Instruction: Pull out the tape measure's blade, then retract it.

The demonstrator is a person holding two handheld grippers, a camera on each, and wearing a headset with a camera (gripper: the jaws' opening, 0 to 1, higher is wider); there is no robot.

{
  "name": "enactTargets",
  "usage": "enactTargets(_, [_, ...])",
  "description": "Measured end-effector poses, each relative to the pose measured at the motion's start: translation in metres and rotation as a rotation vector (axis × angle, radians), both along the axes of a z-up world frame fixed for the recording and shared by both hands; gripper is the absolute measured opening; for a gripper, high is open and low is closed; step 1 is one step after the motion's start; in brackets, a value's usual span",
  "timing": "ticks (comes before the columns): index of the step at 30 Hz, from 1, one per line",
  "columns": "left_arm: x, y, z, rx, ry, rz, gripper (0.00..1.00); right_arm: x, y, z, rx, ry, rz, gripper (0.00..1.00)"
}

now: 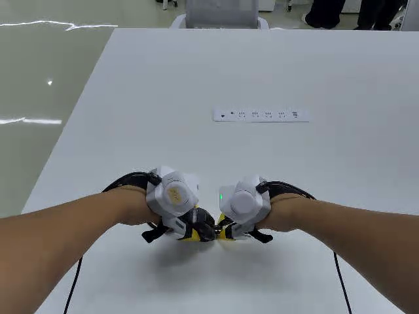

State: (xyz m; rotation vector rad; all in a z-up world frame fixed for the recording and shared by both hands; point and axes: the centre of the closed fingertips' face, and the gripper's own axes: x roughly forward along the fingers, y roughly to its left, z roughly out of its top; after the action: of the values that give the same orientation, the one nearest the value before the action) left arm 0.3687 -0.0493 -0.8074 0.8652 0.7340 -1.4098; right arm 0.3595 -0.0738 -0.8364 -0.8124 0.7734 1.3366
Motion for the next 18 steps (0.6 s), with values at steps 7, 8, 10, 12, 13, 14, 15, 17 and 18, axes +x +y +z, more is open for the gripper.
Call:
enactTargets(7, [-0.0004,0.0000,-0.0003,0.004,-0.006,0.007,0.33,-0.0003,-0.0024,-0.0002,-0.010,0.004,0.000,0.12])
enactTargets(8, [-0.0003,0.0000,-0.0004,0.004,-0.006,0.008,0.33,-0.0004,-0.0029,-0.0002,-0.012,0.004,0.003,0.12])
enactTargets(10, [0.0001,-0.0001,-0.0004,0.003,-0.005,0.010,0.33,-0.0004,-0.0037,-0.0001,-0.012,0.005,0.005,0.12])
enactTargets(12, [0.0002,-0.0002,-0.0005,0.003,-0.003,0.012,0.33,-0.0005,-0.0041,0.0002,-0.012,0.004,0.006,0.12])
enactTargets(13, [0.0001,-0.0002,-0.0006,0.003,-0.003,0.013,0.33,-0.0004,-0.0043,0.0001,-0.014,0.003,0.008,0.12])
enactTargets(14, [0.0001,-0.0001,-0.0006,0.004,-0.002,0.013,0.33,-0.0004,-0.0043,0.0001,-0.014,0.002,0.009,0.12])
enactTargets(15, [0.0001,0.0000,-0.0006,0.004,-0.002,0.014,0.33,-0.0002,-0.0046,0.0001,-0.015,0.003,0.008,0.12])
enactTargets(17, [0.0000,0.0002,-0.0006,0.006,-0.003,0.013,0.33,0.0000,-0.0059,0.0000,-0.019,0.005,0.007,0.12])
enactTargets(18, [-0.0001,0.0001,-0.0006,0.007,-0.004,0.012,0.33,0.0000,-0.0066,-0.0001,-0.021,0.005,0.009,0.12])
